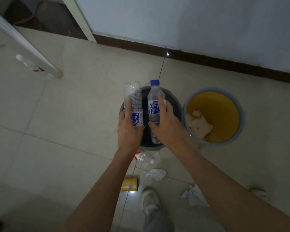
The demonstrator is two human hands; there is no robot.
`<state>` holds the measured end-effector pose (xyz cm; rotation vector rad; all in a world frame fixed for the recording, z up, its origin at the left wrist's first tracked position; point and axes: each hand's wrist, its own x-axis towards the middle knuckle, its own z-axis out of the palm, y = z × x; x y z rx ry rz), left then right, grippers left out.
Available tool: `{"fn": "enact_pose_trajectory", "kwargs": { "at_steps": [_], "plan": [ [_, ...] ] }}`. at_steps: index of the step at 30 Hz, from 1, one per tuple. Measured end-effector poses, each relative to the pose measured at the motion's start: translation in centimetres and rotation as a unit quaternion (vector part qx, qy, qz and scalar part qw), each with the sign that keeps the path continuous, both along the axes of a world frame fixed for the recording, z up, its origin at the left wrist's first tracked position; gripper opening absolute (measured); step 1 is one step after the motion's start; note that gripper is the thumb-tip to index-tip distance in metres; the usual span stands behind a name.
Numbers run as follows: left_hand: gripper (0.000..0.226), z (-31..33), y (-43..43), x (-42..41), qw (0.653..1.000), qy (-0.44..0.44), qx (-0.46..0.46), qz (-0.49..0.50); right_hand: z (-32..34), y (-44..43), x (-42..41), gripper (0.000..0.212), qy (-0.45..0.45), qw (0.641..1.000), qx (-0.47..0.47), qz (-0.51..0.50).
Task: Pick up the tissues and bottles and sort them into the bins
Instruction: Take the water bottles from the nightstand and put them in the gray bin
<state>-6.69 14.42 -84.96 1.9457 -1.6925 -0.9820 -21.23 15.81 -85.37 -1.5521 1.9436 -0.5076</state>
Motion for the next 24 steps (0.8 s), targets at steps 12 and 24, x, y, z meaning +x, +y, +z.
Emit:
{"fn": "enact_pose_trajectory", "kwargs": {
  "at_steps": [12, 24],
  "plan": [
    [0.113, -6.8, -1.7, 0.9, 0.989, 0.012, 0.113, -0.09, -7.2, -0.5, 0.5, 0.114, -0.007, 0.991, 0.135, -0.026],
    [0.077, 5.8, -1.9, 1.4, 0.941, -0.228, 0.065, -0.242, 1.5, 0.3, -0.9, 0.068, 0.113, 0.979, 0.167, -0.006]
  ]
}}
